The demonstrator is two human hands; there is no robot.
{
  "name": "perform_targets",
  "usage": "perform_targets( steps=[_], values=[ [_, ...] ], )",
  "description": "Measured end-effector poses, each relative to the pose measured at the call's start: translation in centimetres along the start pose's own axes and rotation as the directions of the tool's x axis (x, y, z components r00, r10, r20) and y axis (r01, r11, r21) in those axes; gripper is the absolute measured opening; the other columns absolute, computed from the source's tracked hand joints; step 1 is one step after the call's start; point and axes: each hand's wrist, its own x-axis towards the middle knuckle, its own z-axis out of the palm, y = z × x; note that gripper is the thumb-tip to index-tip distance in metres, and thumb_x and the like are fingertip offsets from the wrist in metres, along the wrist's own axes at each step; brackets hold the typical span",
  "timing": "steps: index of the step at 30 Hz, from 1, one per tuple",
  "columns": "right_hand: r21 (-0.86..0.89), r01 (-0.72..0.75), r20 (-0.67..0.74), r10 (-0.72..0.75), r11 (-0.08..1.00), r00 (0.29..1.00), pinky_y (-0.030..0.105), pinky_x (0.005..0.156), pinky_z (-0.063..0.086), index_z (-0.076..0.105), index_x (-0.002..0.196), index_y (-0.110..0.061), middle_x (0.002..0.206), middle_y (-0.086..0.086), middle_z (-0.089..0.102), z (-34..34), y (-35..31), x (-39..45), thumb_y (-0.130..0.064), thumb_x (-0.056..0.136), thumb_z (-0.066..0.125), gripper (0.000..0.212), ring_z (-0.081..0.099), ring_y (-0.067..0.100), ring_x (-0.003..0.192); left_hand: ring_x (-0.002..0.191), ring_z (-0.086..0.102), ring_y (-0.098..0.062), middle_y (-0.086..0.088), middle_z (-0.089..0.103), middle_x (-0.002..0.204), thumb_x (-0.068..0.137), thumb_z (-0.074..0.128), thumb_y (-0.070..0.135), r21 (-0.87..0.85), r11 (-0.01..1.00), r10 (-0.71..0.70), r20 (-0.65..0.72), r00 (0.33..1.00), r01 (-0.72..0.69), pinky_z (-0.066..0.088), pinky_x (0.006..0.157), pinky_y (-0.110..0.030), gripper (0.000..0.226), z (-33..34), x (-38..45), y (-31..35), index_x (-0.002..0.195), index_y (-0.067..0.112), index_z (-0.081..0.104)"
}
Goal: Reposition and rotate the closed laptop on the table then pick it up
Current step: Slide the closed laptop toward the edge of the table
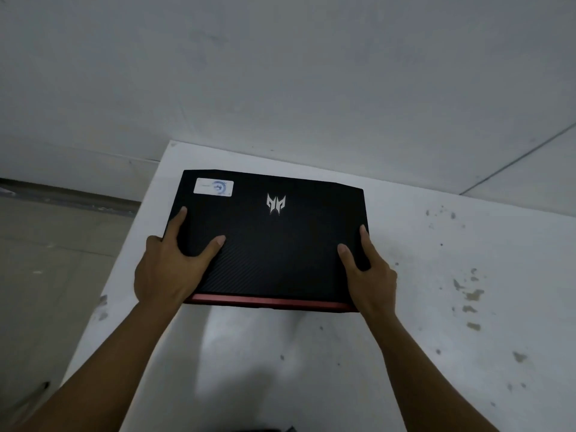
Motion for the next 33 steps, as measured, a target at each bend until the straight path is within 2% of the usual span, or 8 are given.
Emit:
perform_targets(
  steps=[5,9,13,17,21,25,30,33],
  values=[
    [0.049,-0.032,-0.056,0.035,0.998,0.998,0.028,0.089,0.049,0.032,0.154,-0.051,0.139,-0.007,0.062,-4.1,3.5,-3.0,-0.073,0.089,0.051,0.071,0.063,0.017,0.109,0.08,0.052,-0.021,-0.005,0.051,0.102,0.062,0.046,0.101,-0.013,0.999,0.032,0.012,0.999,-0.032,0.046,0.066,-0.036,0.106,1.1,-4.8,2.2,0.155,0.056,0.022],
    [0.093,-0.052,-0.085,0.06,0.994,0.995,0.019,0.082,0.046,0.036,0.15,-0.056,0.122,-0.023,0.059,-7.8,6.7,-5.0,-0.075,0.085,0.055,0.07,0.055,-0.004,0.092,0.08,0.052,-0.02,-0.004,0.051,0.103,0.06,0.048,0.101,-0.028,0.999,0.035,0.007,0.999,-0.035,0.045,0.065,-0.036,0.106,2.9,-9.2,4.0,0.153,0.059,0.022],
    [0.119,-0.058,-0.096,0.069,0.991,0.993,0.013,0.08,0.045,0.037,0.149,-0.057,0.114,-0.029,0.054,-10.6,10.5,-5.9,-0.074,0.085,0.056,0.069,0.051,-0.012,0.084,0.082,0.052,-0.02,-0.005,0.053,0.106,0.061,0.052,0.099,-0.049,0.997,0.052,-0.006,0.999,-0.052,0.045,0.066,-0.036,0.104,5.2,-12.7,5.4,0.153,0.059,0.023],
    [0.149,-0.042,-0.119,0.06,0.988,0.991,0.019,0.091,0.046,0.037,0.149,-0.057,0.13,-0.025,0.057,-12.0,14.2,-6.5,-0.073,0.085,0.058,0.069,0.055,-0.001,0.107,0.087,0.052,-0.019,-0.006,0.057,0.11,0.062,0.053,0.097,-0.063,0.994,0.089,-0.033,0.995,-0.091,0.045,0.068,-0.037,0.103,7.9,-15.4,6.2,0.153,0.057,0.026],
    [0.149,-0.039,-0.141,0.06,0.988,0.988,0.013,0.085,0.041,0.039,0.149,-0.056,0.135,-0.015,0.062,-12.5,17.8,-6.9,-0.072,0.085,0.059,0.069,0.054,0.001,0.105,0.088,0.05,-0.02,-0.005,0.055,0.109,0.064,0.055,0.095,-0.073,0.992,0.104,-0.033,0.994,-0.107,0.044,0.069,-0.037,0.101,10.5,-17.4,6.0,0.153,0.057,0.026],
    [0.162,-0.014,-0.164,0.041,0.987,0.986,0.018,0.09,0.043,0.04,0.148,-0.056,0.137,-0.015,0.062,-12.1,20.1,-7.4,-0.073,0.084,0.06,0.069,0.056,0.004,0.113,0.087,0.051,-0.02,-0.007,0.055,0.108,0.067,0.058,0.091,-0.088,0.987,0.135,-0.021,0.991,-0.137,0.044,0.071,-0.038,0.1,12.1,-18.6,4.7,0.155,0.056,0.026],
    [0.192,0.051,-0.224,-0.007,0.98,0.975,0.011,0.088,0.038,0.043,0.147,-0.053,0.14,-0.016,0.06,-10.6,21.9,-8.1,-0.069,0.085,0.061,0.067,0.055,0.004,0.12,0.109,0.06,-0.032,-0.011,0.06,0.125,0.063,0.056,0.092,-0.104,0.977,0.185,-0.036,0.982,-0.187,0.047,0.085,-0.045,0.102,13.5,-18.8,2.6,0.154,0.056,0.028],
    [0.225,0.074,-0.243,-0.018,0.972,0.97,0.015,0.091,0.039,0.044,0.146,-0.055,0.144,-0.017,0.057,-9.7,22.6,-8.5,-0.071,0.083,0.062,0.067,0.053,0.004,0.124,0.12,0.058,-0.033,-0.009,0.06,0.135,0.063,0.056,0.092,-0.115,0.968,0.22,-0.049,0.974,-0.224,0.047,0.093,-0.047,0.103,13.9,-18.7,1.6,0.155,0.054,0.03]
  ],
)
